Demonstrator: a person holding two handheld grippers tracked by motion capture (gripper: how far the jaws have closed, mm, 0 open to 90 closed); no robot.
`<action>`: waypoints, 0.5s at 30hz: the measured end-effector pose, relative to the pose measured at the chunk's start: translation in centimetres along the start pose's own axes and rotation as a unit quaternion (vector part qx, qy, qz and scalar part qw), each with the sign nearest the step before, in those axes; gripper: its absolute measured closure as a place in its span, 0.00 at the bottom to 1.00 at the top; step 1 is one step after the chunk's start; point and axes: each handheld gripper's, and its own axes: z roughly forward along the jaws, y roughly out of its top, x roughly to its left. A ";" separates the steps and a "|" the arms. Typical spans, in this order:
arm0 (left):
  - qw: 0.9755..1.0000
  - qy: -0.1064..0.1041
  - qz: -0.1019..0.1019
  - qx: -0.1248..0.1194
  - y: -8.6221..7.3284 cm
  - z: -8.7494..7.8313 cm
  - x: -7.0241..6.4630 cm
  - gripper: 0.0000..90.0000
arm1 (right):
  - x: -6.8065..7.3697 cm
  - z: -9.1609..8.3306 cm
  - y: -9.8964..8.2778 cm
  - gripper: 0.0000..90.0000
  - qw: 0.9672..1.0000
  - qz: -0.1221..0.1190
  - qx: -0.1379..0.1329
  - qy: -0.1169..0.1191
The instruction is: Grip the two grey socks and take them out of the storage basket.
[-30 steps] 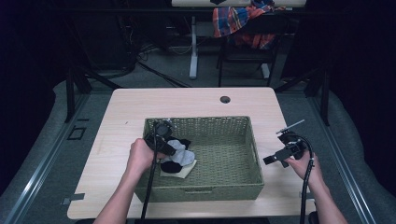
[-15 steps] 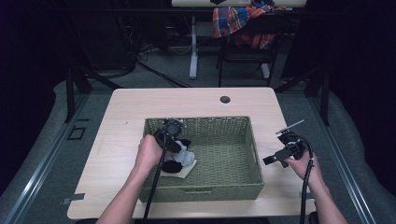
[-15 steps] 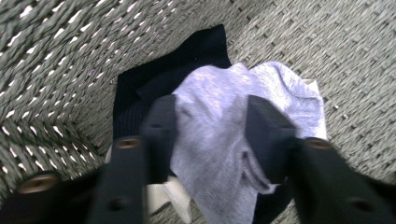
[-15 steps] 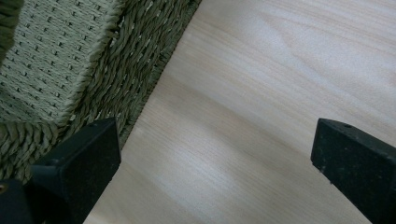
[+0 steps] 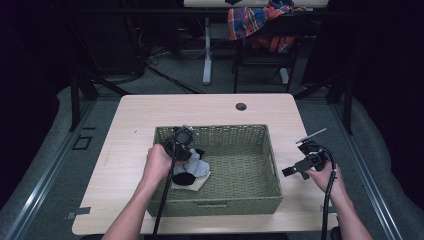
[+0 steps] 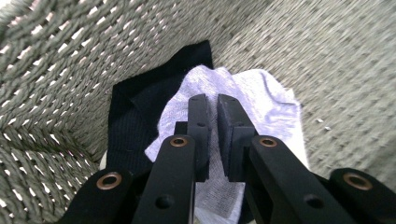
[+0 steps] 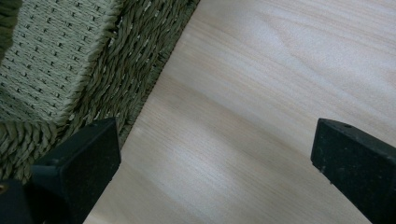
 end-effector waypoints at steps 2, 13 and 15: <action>1.000 -0.008 -0.002 -0.012 0.0 -0.5 0.0 0.94 | 0.0 0.0 0.0 0.01 1.000 0.000 0.000 0.000; 0.998 -0.040 -0.013 -0.045 -0.1 -2.9 0.5 0.94 | -0.2 -0.2 0.1 0.01 1.000 -0.011 0.012 0.001; 0.998 -0.044 -0.013 -0.051 -0.1 -3.4 0.6 0.94 | -0.1 -0.1 0.1 0.01 1.000 -0.007 0.009 0.003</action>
